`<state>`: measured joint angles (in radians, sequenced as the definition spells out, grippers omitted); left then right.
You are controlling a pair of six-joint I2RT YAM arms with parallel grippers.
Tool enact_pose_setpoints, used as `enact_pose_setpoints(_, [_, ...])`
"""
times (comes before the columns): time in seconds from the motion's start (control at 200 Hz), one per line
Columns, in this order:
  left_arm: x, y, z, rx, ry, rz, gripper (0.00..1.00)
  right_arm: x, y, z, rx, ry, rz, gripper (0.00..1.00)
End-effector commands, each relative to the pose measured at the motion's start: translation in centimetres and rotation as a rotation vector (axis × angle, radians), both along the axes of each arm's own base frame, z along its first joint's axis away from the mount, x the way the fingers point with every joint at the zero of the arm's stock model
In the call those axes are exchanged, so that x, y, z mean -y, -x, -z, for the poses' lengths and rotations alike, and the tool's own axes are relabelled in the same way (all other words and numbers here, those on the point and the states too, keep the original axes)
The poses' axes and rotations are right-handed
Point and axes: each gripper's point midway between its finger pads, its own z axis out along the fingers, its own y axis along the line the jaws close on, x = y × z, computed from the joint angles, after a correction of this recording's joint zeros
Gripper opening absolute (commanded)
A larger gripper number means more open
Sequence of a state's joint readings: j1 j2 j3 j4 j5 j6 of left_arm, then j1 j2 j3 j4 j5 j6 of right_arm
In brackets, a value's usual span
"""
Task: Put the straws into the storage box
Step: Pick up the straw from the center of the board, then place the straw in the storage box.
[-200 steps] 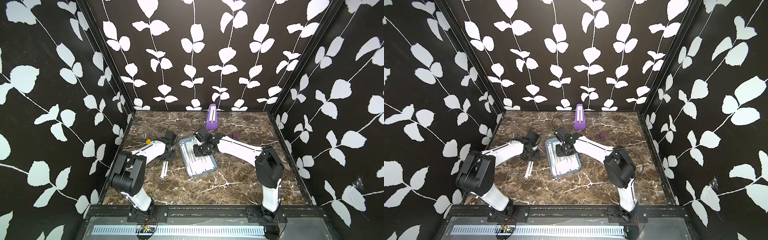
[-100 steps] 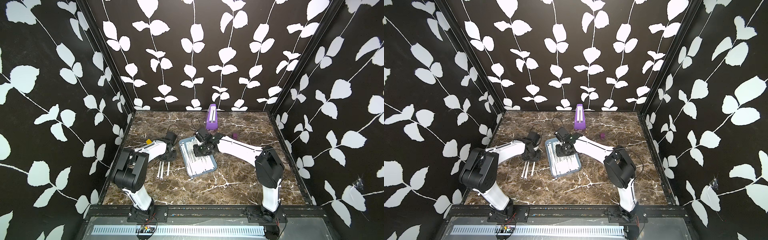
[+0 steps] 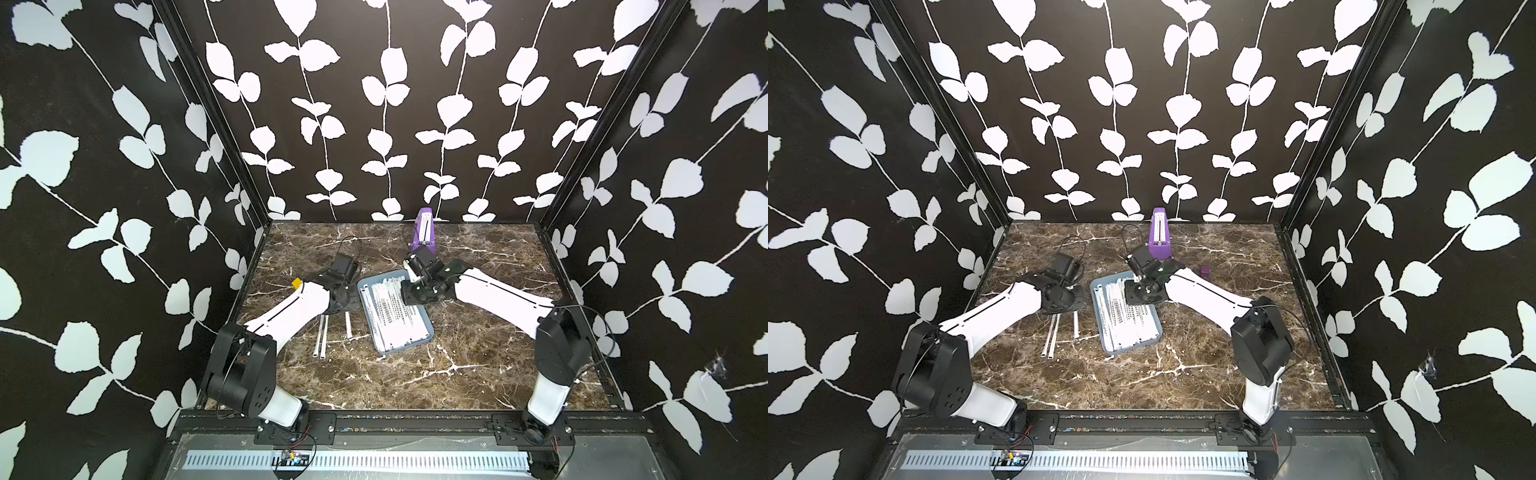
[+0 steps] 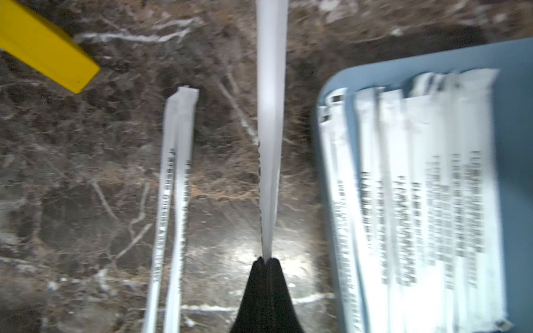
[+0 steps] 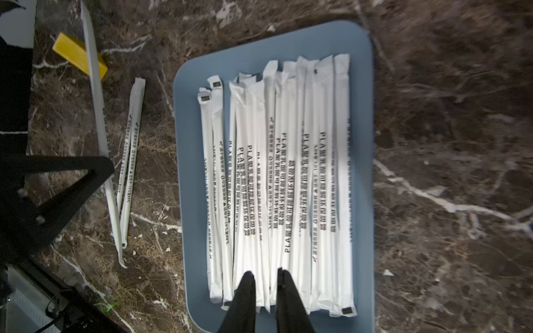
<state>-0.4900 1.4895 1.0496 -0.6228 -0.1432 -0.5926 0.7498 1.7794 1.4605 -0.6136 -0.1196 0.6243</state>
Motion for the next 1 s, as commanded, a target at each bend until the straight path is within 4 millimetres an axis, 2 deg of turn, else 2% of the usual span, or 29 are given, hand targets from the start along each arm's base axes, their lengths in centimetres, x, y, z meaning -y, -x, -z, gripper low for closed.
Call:
enact_pose_setpoints(0.0, [3.2,-0.4,-1.0,0.033,0.081,-0.084,0.00,2.8,-0.2,0.0,0.010,0.033,0.041,0.17])
enact_pose_setpoints(0.135, [4.7,-0.8,1.1,-0.006,0.091,-0.137,0.00,3.9,-0.3,0.1,0.005,0.036,0.052,0.17])
enact_pose_setpoints(0.365, [6.7,0.0,5.6,-0.102,0.100,-0.160,0.00,3.7,0.1,0.8,-0.011,0.018,0.041,0.17])
enact_pose_setpoints(0.55, [7.0,0.9,6.9,-0.134,0.074,-0.164,0.00,3.5,0.0,1.2,-0.013,0.013,0.038,0.17])
enact_pose_setpoints(0.595, [6.9,1.0,6.9,-0.138,0.065,-0.165,0.03,3.4,-0.1,1.2,-0.014,0.007,0.038,0.17])
enact_pose_setpoints(0.72, [6.9,0.7,5.6,-0.120,0.068,-0.158,0.17,3.0,-0.2,1.4,-0.023,-0.001,0.032,0.16])
enact_pose_setpoints(0.89, [6.5,0.3,1.3,-0.043,0.084,-0.129,0.21,2.7,-0.4,1.5,-0.026,-0.007,0.027,0.16])
enact_pose_setpoints(0.995, [4.5,0.8,-1.3,0.001,0.036,-0.090,0.25,2.5,-0.3,1.5,-0.033,-0.014,0.020,0.16])
